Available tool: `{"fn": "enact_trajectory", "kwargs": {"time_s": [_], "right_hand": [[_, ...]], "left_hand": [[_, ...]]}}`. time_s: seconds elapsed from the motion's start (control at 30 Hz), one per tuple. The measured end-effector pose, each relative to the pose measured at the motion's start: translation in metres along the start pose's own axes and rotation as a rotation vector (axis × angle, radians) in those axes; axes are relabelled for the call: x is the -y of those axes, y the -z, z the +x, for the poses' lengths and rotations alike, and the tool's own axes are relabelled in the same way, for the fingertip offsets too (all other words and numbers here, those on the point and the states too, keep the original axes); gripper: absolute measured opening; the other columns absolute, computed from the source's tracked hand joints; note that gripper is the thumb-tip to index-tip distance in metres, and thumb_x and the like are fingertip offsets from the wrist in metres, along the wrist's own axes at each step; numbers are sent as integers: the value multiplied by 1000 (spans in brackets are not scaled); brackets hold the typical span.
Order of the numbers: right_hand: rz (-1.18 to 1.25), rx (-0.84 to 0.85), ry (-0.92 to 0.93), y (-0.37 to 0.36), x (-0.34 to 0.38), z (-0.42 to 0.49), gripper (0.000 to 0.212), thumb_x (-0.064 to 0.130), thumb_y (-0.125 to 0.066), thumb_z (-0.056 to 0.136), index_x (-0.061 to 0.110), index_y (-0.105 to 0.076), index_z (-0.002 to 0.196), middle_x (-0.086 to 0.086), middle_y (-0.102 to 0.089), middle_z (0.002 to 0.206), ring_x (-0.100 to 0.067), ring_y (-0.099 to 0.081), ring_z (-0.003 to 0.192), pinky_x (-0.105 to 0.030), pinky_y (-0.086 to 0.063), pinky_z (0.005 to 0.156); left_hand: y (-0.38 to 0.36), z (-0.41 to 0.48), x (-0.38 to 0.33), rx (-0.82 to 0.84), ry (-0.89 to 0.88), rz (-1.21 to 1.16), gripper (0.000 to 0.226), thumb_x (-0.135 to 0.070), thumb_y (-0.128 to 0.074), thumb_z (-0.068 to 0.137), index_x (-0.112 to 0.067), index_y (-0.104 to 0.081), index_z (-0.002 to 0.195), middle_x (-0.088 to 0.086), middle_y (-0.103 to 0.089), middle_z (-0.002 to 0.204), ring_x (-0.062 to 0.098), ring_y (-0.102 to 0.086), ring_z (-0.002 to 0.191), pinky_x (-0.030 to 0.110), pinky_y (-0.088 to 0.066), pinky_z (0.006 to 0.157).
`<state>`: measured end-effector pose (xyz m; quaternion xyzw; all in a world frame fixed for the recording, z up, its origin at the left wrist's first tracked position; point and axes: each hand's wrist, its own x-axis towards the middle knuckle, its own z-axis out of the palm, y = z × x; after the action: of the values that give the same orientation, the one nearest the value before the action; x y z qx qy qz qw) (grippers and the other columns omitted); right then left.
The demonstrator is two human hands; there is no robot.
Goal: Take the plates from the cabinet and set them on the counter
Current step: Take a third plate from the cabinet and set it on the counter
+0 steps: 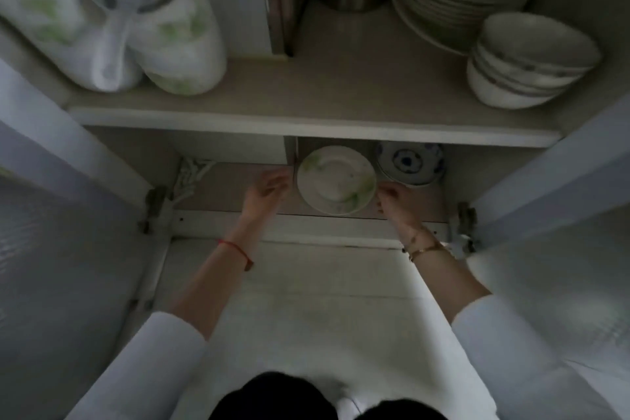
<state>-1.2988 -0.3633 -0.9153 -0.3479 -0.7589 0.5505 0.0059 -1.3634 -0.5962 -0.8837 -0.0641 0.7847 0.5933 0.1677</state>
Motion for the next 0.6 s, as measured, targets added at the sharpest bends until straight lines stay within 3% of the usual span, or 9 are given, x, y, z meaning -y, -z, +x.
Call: {"fn": "enact_trajectory", "kwargs": {"time_s": [0.1,0.17,0.23,0.27,0.3,0.33,0.43,0.6], "right_hand": [[-85,-31,9,-19,-24,38,26,12,-57,87,2,-70,107,-17,-70,110,-28,-65,101,-35,-52,90],[-168,-59,37,-27,-37,56,26,11,-60,89,0,-68,111,-16,-69,113,-32,-62,109,-24,-43,84],[-235,-87,70,-33,-48,70,26,10,-62,89,-4,-67,110,-19,-68,109,-36,-59,112,-28,-39,85],[-261,-98,89,-36,-53,75,25,9,-62,88,-6,-66,108,-21,-67,106,-39,-58,112,-31,-39,90],[-300,-106,110,-38,-56,80,24,8,-62,88,-7,-67,107,-23,-67,108,-40,-58,111,-35,-40,95],[-344,-108,118,-39,-59,83,24,8,-61,89,-7,-67,105,-24,-68,110,-40,-59,110,-38,-40,96],[-416,-113,118,-43,-62,89,21,10,-60,88,-6,-70,98,-27,-69,104,-41,-62,101,-37,-41,87],[-377,-210,166,-49,-65,93,19,0,-64,81,-9,-71,95,-29,-70,97,-43,-64,93,-37,-43,80]], "left_hand": [[-18,43,33,38,-10,89,37,1,-54,94,-5,-58,130,11,-61,122,19,-57,110,35,-48,94],[-28,65,51,54,4,138,37,-1,-55,94,-6,-57,131,10,-59,126,20,-56,114,33,-47,96],[-37,83,65,-5,12,206,26,-4,-60,91,-9,-66,115,11,-61,118,21,-58,109,36,-47,103],[-41,89,72,-11,-5,250,20,-7,-64,90,-11,-67,110,7,-60,111,18,-56,105,43,-47,99],[-45,95,77,1,-14,286,25,-12,-67,89,-10,-67,114,3,-59,109,15,-54,104,27,-42,87],[-48,100,82,17,-16,301,35,-15,-68,89,-8,-65,123,2,-60,112,15,-56,107,18,-34,90],[-56,111,88,41,-21,351,40,-8,-66,88,-6,-63,128,13,-67,125,28,-61,118,21,-39,85],[-61,119,87,77,-79,436,45,-18,-61,75,-6,-71,117,17,-71,117,31,-64,114,33,-48,89]]}}
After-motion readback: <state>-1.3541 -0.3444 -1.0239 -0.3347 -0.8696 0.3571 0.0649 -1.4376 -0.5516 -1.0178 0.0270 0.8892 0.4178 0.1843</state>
